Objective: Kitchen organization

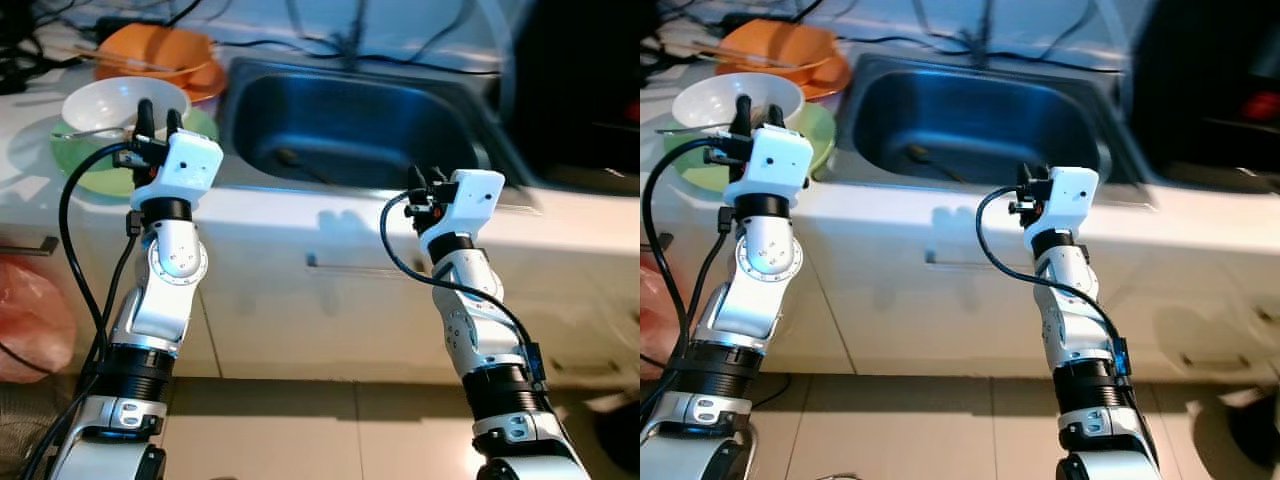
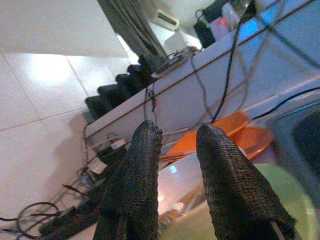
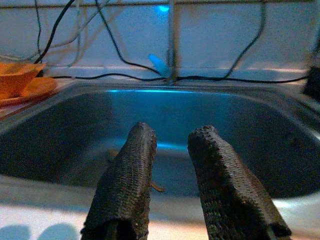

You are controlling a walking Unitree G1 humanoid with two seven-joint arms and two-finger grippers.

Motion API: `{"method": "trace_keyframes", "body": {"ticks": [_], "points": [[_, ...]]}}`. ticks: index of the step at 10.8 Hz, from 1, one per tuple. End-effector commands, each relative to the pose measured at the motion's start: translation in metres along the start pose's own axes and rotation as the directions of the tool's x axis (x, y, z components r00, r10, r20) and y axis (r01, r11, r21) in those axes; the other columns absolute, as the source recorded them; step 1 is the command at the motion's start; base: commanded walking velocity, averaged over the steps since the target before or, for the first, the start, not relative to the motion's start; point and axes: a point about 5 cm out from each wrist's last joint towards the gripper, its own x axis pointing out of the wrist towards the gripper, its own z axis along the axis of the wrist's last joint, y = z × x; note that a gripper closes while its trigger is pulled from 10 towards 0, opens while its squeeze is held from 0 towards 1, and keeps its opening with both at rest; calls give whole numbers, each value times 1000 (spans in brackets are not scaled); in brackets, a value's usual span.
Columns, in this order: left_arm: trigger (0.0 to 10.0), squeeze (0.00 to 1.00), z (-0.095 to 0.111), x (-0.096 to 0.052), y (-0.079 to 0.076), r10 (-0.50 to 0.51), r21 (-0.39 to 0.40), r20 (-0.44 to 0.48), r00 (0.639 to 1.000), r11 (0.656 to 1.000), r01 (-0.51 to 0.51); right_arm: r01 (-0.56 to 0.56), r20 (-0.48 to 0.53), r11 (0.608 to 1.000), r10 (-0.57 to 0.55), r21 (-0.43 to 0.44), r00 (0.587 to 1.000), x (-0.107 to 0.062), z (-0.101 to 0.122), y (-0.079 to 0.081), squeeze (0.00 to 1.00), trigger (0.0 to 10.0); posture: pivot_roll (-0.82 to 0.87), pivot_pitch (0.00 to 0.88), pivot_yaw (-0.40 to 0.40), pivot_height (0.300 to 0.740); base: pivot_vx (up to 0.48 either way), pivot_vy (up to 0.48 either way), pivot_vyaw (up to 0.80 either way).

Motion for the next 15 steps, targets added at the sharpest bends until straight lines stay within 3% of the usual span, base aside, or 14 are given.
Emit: {"method": "trace_keyframes", "body": {"ticks": [1,6,15], "points": [[10000,0,7,-1,1,20,2,42,999,1000,-20,6,16,1000,-6,4,1000,2,3,-3,0,10000,116,57,-97,740,0,0,0],[10000,0,12,0,-1,-2,-19,63,998,1000,3,10,16,1000,-10,9,1000,2,2,-3,0,10000,116,55,-94,740,0,0,0],[10000,0,9,0,-4,-32,-18,58,998,999,33,8,14,1000,-8,17,1000,3,1,-1,0,10000,117,46,-90,740,445,0,0]]}}
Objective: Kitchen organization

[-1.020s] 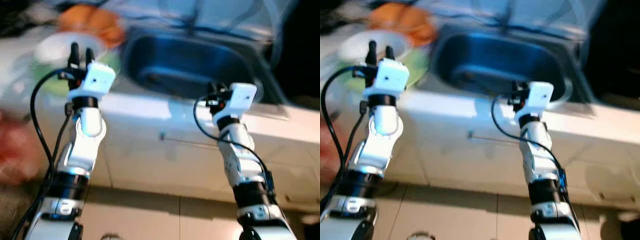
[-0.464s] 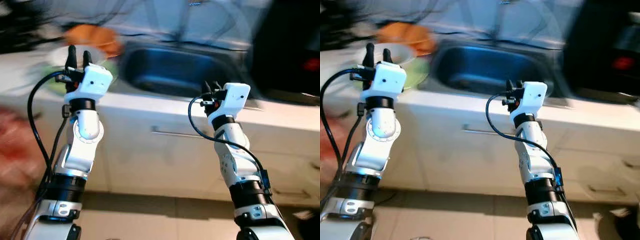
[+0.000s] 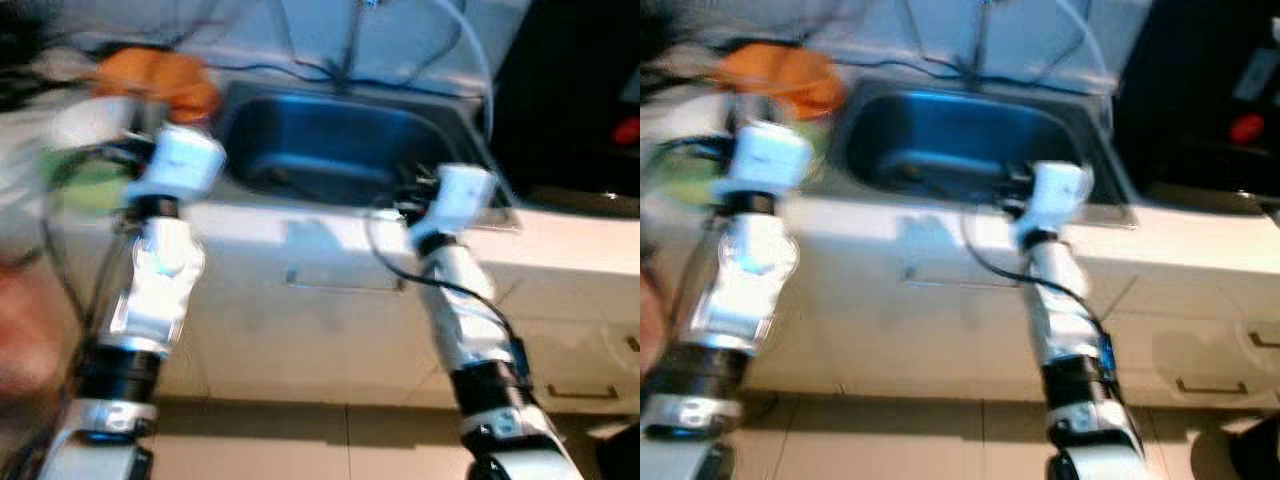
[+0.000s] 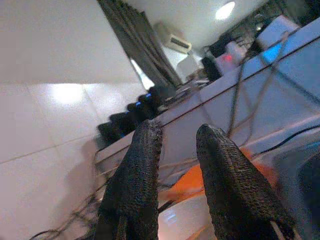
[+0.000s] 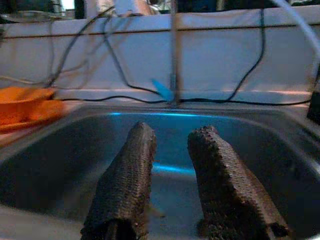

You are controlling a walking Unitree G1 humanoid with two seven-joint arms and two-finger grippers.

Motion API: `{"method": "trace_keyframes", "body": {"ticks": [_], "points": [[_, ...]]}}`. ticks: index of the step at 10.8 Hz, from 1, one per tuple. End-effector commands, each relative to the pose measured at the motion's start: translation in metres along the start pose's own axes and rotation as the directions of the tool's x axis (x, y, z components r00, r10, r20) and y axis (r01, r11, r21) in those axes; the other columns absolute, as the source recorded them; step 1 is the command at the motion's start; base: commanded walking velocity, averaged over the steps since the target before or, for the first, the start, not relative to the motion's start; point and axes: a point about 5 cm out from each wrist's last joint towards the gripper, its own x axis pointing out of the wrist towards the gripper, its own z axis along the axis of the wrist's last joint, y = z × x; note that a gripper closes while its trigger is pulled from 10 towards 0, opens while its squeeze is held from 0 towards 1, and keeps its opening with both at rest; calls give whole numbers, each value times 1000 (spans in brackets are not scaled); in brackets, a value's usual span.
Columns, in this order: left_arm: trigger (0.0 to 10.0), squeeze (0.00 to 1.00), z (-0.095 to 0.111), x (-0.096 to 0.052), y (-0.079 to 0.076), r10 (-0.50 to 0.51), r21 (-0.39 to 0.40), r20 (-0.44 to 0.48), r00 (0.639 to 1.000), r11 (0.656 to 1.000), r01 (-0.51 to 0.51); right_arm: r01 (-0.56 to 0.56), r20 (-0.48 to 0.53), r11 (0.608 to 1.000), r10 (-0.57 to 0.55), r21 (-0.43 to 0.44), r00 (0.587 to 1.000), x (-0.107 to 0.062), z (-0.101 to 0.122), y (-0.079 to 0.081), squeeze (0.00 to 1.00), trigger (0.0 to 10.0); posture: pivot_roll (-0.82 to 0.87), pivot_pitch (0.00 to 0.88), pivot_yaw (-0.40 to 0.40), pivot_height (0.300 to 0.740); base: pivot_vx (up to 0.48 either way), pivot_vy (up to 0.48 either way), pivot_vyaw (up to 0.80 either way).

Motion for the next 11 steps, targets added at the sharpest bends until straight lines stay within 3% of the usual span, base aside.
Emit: {"method": "trace_keyframes", "body": {"ticks": [1,4,11], "points": [[10000,0,9,-1,-13,-40,-29,20,999,999,41,55,2,998,-55,-11,998,-3,1,-19,0,10000,117,43,-90,740,480,0,0],[10000,0,10,0,-13,-42,-32,26,999,999,43,53,5,999,-52,-9,999,-2,1,-18,0,10000,119,46,-91,740,480,0,0],[10000,0,17,-3,-17,-62,-57,68,996,996,66,57,3,998,-57,-5,998,-4,-1,-19,0,10000,120,56,-90,740,0,0,0]]}}
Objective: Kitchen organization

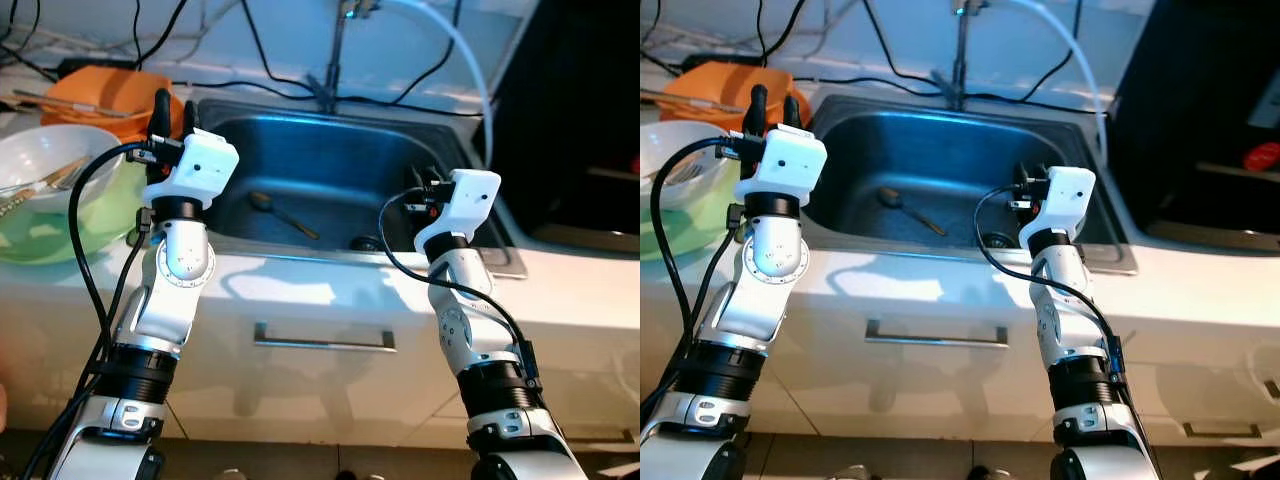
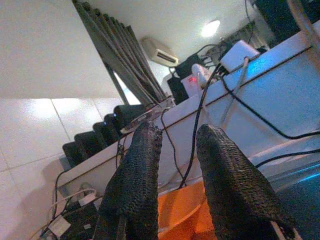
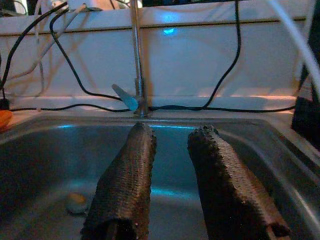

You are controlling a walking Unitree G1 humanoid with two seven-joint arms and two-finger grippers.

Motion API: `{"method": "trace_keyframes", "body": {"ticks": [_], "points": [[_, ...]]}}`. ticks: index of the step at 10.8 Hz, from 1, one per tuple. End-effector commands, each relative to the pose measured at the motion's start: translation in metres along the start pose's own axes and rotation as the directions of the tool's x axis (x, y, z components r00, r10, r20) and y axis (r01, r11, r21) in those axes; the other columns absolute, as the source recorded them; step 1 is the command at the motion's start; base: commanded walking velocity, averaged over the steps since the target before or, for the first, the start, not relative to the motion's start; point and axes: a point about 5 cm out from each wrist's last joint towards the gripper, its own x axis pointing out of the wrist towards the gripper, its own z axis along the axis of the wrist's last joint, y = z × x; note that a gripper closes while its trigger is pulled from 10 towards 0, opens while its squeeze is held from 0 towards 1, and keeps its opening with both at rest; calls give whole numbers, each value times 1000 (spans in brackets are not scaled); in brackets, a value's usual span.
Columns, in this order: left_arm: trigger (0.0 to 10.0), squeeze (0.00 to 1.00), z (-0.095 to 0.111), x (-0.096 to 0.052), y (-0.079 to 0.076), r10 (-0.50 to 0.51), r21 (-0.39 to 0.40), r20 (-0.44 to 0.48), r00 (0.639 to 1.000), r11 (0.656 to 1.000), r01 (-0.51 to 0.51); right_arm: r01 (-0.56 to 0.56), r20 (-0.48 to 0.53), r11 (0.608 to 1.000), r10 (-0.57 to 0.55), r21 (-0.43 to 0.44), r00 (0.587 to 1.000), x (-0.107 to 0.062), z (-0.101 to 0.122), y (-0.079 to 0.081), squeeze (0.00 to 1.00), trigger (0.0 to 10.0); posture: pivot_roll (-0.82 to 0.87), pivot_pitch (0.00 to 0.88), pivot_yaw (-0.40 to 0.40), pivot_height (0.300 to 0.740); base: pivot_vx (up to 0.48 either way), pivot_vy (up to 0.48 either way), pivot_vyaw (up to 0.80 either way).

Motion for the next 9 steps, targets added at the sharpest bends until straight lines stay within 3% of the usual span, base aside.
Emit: {"method": "trace_keyframes", "body": {"ticks": [1,3,9], "points": [[10000,0,6,0,-2,-17,-20,23,1000,1000,18,11,6,1000,-11,-1,1000,-1,2,-4,0,10000,120,56,-90,740,0,0,0],[10000,0,6,-1,-3,-21,-29,21,1000,999,22,11,4,1000,-11,-1,1000,-1,1,-4,0,10000,121,58,-90,740,0,0,0],[10000,0,5,-2,-4,-29,-31,8,1000,999,29,5,2,1000,-5,4,1000,-2,0,-2,0,10000,124,57,-90,740,0,329,0]]}}
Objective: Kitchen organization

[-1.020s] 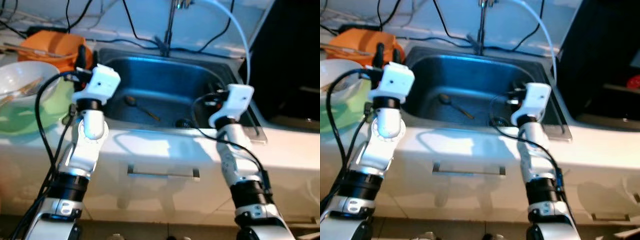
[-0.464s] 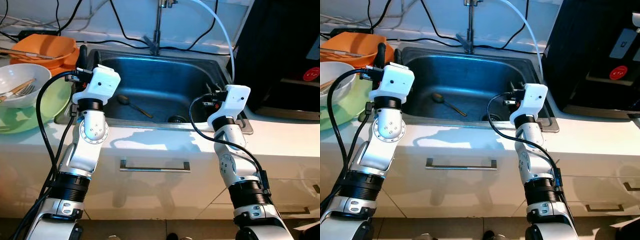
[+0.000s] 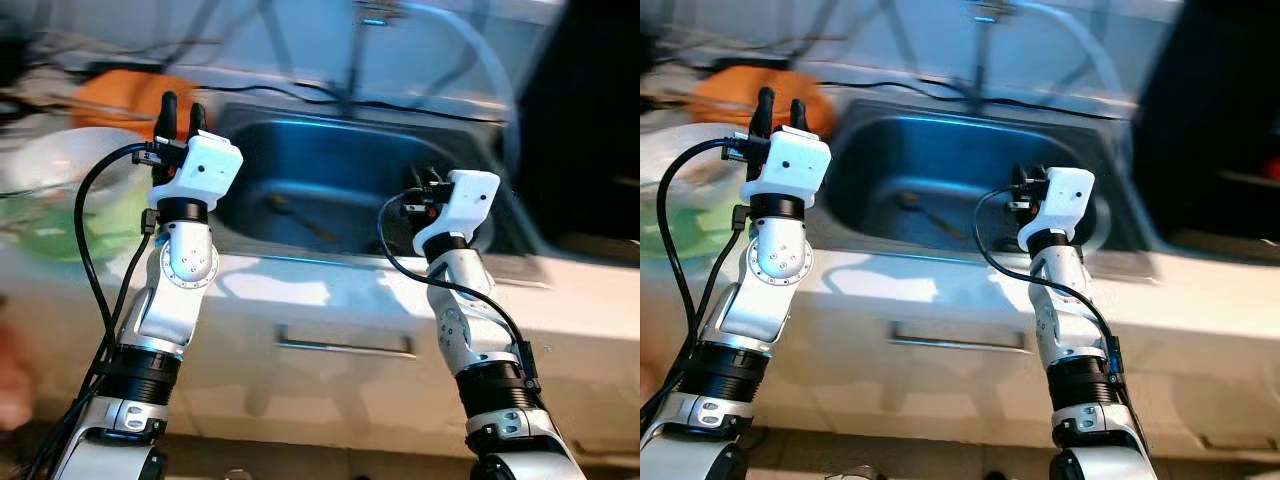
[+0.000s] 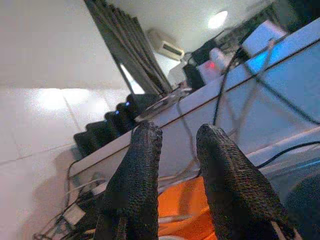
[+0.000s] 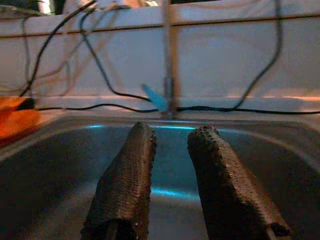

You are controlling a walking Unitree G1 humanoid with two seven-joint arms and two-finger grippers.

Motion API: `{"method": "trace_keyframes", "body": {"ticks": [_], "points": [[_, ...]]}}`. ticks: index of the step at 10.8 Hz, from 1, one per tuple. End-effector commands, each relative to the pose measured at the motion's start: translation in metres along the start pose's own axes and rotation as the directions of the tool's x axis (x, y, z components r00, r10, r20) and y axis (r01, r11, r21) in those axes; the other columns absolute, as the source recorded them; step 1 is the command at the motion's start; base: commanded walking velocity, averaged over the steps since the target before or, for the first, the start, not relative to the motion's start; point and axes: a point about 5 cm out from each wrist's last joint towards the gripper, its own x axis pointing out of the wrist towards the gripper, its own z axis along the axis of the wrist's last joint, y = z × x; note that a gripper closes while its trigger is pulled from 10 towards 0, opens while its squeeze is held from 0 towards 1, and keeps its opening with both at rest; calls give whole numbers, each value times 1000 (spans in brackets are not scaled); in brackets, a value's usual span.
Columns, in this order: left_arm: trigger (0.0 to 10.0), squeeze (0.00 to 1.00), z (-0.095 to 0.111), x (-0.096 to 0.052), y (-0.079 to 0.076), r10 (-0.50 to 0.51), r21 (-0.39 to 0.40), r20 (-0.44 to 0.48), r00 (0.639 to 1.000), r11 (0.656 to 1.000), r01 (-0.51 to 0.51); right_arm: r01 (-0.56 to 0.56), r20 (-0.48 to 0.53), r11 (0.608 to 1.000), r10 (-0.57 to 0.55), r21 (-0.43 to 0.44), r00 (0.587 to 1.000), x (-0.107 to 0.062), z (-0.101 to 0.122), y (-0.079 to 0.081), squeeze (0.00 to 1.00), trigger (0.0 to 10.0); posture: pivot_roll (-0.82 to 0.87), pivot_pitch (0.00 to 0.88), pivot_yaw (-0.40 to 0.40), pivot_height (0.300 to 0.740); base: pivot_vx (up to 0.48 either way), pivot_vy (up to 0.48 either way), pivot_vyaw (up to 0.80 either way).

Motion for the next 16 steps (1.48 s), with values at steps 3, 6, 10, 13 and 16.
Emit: {"method": "trace_keyframes", "body": {"ticks": [3,6,10,13,16], "points": [[10000,0,4,0,-1,-14,-13,12,1000,1000,14,10,3,1000,-10,-2,1000,-1,1,-4,0,10000,124,52,-90,740,0,369,0],[10000,0,3,0,-2,-20,-14,12,1000,1000,20,9,1,1000,-9,0,1000,-1,0,-3,0,10000,126,49,-89,740,0,366,0],[10000,0,7,-1,-6,-45,-12,37,998,999,46,10,-2,1000,-10,2,1000,-1,-1,-2,0,10000,127,50,-86,740,0,82,0],[10000,0,32,-4,-21,-181,-106,166,969,974,200,14,-5,1000,-14,5,1000,0,-2,-2,0,10000,131,53,-88,740,0,0,0],[10000,0,67,11,14,-85,-352,260,962,919,176,17,-5,1000,-17,5,1000,0,-2,-3,0,10000,140,60,-93,740,0,0,0]]}}
